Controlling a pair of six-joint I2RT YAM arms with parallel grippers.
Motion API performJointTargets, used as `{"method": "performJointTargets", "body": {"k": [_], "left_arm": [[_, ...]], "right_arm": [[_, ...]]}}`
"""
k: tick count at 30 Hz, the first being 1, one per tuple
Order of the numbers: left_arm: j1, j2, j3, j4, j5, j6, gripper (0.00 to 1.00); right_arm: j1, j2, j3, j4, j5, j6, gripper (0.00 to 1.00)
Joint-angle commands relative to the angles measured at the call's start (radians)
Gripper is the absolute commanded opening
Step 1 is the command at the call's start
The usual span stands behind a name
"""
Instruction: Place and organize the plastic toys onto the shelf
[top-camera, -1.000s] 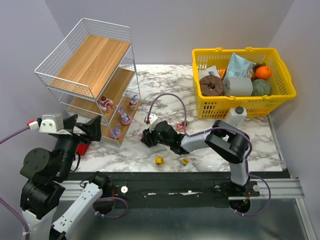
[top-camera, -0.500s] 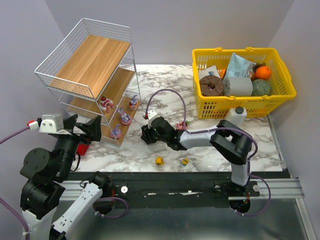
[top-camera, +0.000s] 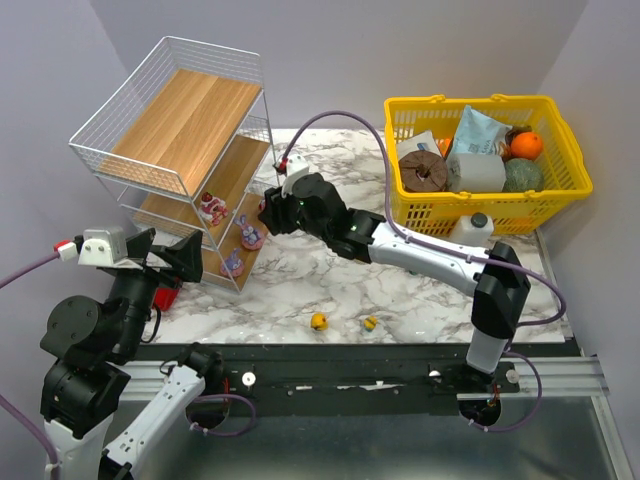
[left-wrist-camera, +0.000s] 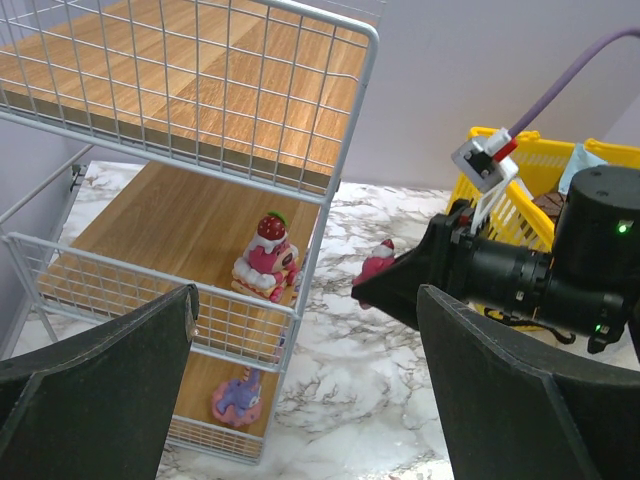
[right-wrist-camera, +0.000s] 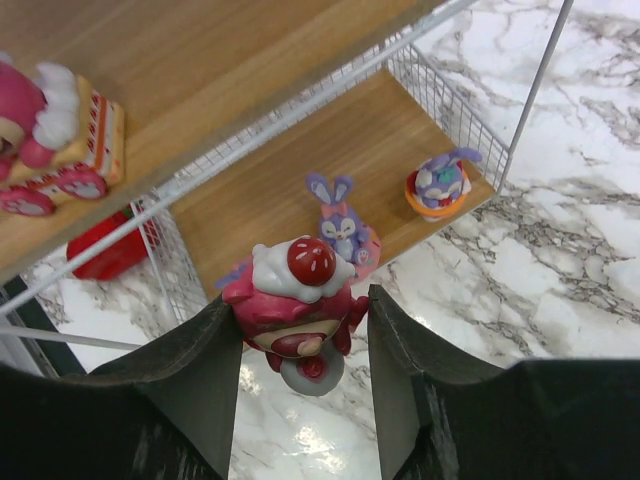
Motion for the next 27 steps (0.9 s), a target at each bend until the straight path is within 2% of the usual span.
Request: {"method": "performJointTargets", "body": {"k": [1,14,27], "left_arm": [[-0.006,0.009,0.018,-0.01,-0.013,0.015,0.99],[-0.006,0.009,0.018,-0.008,-0.021,0.018,0.99],[-0.008,0.003,0.004,-0.004,-0.027,0.026,0.99]], "right_arm": [[0.006,0.031,0.099,-0.099,0.046,-0.034,0.19],[0.006,0.224,0.474,-0.203,0.085,-0.031,0.21],[0.008,0.33,0.61,-0.249,0.065,-0.023,0.25]]}}
